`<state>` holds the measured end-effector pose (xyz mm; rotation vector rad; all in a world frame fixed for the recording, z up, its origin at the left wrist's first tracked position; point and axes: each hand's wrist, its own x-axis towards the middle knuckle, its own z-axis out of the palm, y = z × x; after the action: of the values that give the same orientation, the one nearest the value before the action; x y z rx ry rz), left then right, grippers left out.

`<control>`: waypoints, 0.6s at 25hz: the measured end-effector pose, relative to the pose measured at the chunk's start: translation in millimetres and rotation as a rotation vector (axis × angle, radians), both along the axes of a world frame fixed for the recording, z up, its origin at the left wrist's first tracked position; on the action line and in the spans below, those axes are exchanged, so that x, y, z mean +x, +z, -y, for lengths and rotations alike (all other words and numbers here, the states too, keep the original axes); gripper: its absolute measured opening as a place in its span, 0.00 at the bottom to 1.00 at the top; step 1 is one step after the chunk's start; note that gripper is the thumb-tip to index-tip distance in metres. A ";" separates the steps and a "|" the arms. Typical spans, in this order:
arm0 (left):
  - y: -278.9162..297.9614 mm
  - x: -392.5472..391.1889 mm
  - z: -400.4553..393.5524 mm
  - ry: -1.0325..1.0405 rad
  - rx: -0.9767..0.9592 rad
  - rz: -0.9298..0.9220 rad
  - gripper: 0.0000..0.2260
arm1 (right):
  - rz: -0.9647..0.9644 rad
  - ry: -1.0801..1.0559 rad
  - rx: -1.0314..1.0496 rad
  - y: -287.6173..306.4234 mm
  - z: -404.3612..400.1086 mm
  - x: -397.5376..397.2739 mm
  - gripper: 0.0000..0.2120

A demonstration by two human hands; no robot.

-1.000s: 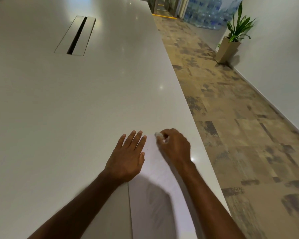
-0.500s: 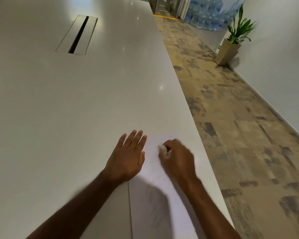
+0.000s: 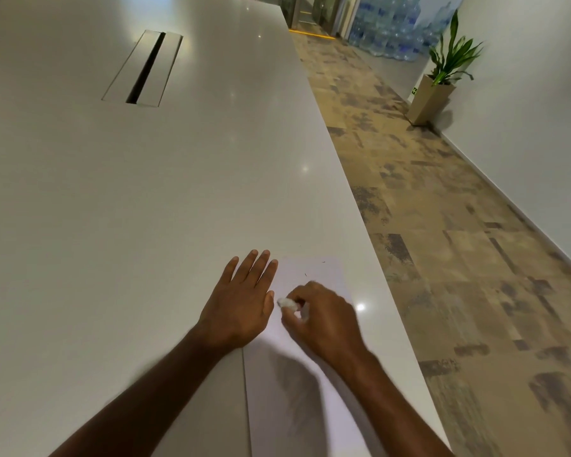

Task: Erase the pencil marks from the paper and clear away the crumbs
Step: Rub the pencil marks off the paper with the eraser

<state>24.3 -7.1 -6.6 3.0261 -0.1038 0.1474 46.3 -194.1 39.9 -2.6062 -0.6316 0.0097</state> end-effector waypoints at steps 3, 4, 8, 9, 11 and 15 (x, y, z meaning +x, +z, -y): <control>0.7 -0.6 0.1 0.003 0.005 0.019 0.27 | 0.042 -0.326 -0.020 10.6 20.3 49.4 0.14; 1.2 -0.8 0.1 0.004 0.000 0.017 0.27 | 0.051 -0.365 -0.005 12.1 22.0 52.8 0.14; -0.4 -0.2 0.1 0.006 -0.009 0.013 0.28 | -0.038 0.020 -0.002 7.8 0.3 -4.8 0.11; -0.2 -0.1 0.2 0.004 -0.006 0.010 0.28 | -0.044 0.044 -0.007 7.8 3.0 -4.1 0.12; -0.2 -0.8 0.0 0.004 -0.004 0.019 0.28 | -0.007 -0.133 -0.029 8.6 12.2 31.2 0.13; 0.7 -1.5 0.4 0.010 -0.011 0.015 0.28 | 0.048 -0.270 -0.010 11.4 12.4 45.7 0.13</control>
<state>22.8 -7.5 -6.0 3.0150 -0.0890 0.1707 92.0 -206.4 51.3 -2.6870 -0.2920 -0.1342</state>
